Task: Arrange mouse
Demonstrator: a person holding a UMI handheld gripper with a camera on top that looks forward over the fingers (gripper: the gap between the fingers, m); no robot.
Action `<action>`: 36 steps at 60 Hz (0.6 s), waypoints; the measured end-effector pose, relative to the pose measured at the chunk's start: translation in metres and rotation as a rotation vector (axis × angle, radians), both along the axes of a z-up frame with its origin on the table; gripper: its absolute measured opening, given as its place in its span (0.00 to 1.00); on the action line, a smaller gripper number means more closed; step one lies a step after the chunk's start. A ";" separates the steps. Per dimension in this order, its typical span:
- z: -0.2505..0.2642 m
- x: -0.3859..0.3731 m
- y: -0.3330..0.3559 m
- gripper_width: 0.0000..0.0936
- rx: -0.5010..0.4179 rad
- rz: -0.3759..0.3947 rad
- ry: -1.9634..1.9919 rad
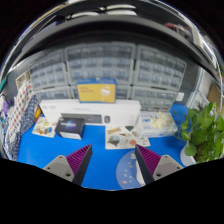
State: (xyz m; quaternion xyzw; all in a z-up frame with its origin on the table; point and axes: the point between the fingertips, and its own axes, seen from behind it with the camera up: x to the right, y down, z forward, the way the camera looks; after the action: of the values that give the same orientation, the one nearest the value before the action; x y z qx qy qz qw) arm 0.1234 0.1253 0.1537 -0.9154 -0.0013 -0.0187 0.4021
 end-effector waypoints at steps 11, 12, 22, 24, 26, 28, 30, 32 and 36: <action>0.048 -0.072 -0.002 0.93 0.090 0.034 0.036; 0.050 -0.079 -0.003 0.93 0.095 0.037 0.039; 0.057 -0.131 -0.017 0.93 0.112 0.068 0.055; 0.055 -0.140 -0.020 0.93 0.109 0.076 0.054; 0.052 -0.147 -0.024 0.93 0.102 0.081 0.050; 0.050 -0.152 -0.027 0.93 0.095 0.084 0.043; 0.048 -0.157 -0.031 0.93 0.090 0.087 0.039; 0.046 -0.162 -0.033 0.93 0.086 0.087 0.038; 0.043 -0.167 -0.038 0.93 0.078 0.079 0.035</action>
State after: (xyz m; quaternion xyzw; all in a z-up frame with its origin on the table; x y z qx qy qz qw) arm -0.0438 0.0870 0.1971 -0.8985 -0.0298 0.0135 0.4378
